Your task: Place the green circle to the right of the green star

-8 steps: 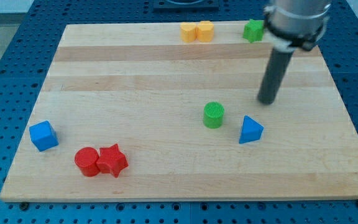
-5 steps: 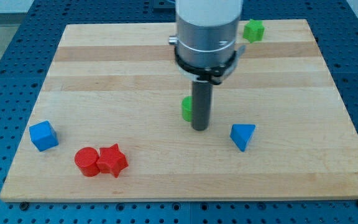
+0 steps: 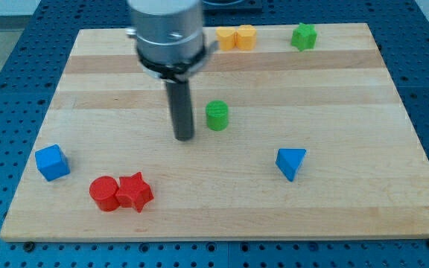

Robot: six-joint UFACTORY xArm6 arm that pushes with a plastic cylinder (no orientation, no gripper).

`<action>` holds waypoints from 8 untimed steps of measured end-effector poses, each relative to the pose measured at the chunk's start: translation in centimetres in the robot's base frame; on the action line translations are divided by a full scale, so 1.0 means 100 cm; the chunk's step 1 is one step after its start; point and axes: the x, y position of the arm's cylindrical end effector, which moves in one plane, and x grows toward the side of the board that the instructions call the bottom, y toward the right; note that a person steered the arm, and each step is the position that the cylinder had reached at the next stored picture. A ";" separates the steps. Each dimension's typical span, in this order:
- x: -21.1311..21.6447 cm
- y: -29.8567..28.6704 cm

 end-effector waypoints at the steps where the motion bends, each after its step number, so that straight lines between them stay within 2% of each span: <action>1: -0.019 0.083; 3: -0.032 0.236; 4: -0.062 0.264; 5: -0.133 0.264; 6: -0.163 0.265; 8: -0.147 0.286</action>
